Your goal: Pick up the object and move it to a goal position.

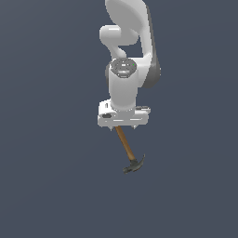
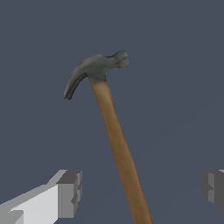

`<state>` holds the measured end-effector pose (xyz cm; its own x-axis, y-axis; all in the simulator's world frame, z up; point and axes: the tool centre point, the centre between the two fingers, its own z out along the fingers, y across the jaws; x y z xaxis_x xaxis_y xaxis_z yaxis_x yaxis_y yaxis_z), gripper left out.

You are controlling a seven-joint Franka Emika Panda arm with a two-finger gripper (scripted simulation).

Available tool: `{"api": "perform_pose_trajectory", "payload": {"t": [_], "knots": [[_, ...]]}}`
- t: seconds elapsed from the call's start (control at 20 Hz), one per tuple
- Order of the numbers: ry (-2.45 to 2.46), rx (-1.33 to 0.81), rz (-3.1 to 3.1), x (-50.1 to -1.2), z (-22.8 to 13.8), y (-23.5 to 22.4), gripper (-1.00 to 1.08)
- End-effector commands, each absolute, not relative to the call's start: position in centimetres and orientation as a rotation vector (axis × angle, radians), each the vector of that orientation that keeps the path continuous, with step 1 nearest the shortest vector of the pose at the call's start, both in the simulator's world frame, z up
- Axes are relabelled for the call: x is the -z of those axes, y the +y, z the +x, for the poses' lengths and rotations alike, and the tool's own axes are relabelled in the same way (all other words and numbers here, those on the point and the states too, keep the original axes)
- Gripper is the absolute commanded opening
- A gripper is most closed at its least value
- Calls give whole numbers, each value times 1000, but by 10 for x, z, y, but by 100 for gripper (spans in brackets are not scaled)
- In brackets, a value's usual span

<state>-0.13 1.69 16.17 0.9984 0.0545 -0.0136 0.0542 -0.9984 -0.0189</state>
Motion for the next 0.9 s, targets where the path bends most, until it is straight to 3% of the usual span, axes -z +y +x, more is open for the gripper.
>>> {"api": "perform_pose_trajectory", "payload": {"t": [0.0,0.85], "knots": [[-85,-22,-3122,-162,-1,17,100],[-156,-39,-3107,-153,-2,29,100]]}}
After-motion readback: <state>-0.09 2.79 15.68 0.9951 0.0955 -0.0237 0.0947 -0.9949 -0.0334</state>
